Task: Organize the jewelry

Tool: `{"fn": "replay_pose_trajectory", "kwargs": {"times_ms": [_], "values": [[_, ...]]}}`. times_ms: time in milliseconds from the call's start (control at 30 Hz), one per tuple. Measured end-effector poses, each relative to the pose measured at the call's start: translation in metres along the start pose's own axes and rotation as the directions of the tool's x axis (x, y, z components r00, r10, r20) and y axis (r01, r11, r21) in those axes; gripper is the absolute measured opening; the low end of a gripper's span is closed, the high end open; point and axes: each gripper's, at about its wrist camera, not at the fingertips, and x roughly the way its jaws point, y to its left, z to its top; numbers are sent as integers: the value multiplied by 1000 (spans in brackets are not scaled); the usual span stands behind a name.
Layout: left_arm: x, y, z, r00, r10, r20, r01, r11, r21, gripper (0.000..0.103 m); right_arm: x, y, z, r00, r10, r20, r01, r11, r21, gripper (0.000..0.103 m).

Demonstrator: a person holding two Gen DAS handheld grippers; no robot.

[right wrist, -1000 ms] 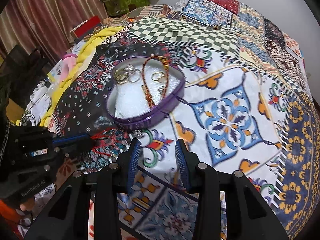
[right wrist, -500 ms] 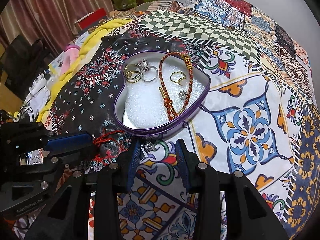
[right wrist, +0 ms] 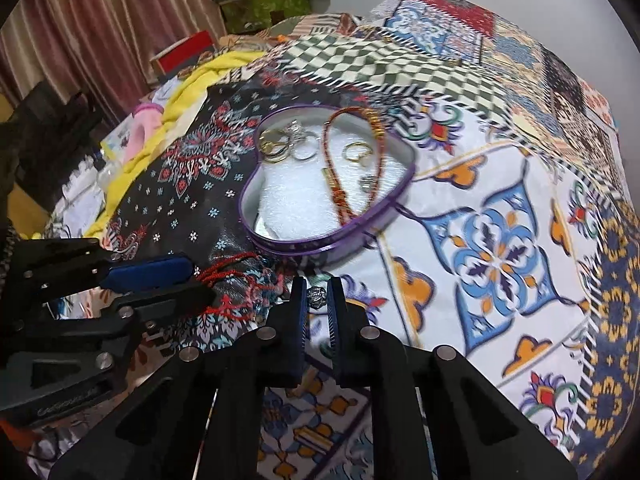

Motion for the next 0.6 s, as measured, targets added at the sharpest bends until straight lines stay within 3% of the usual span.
{"fn": "replay_pose_trajectory", "kwargs": {"times_ms": [133,300,433,600], "values": [[4,-7,3,1000,22,8,-23,999,26,29,-17,-13,-5,999,-9,37,8,999,37,9],[9,-17,5,998,59,23,-60,996,60,29,-34,-29,-9,997,-28,71,22,996,84,9],[11,-22,5,999,50,16,-51,996,68,4,-41,-37,-14,996,-39,84,30,994,109,9],[7,-31,5,1000,10,18,-11,997,80,1,-48,-40,-19,994,-49,97,37,992,121,9]]}}
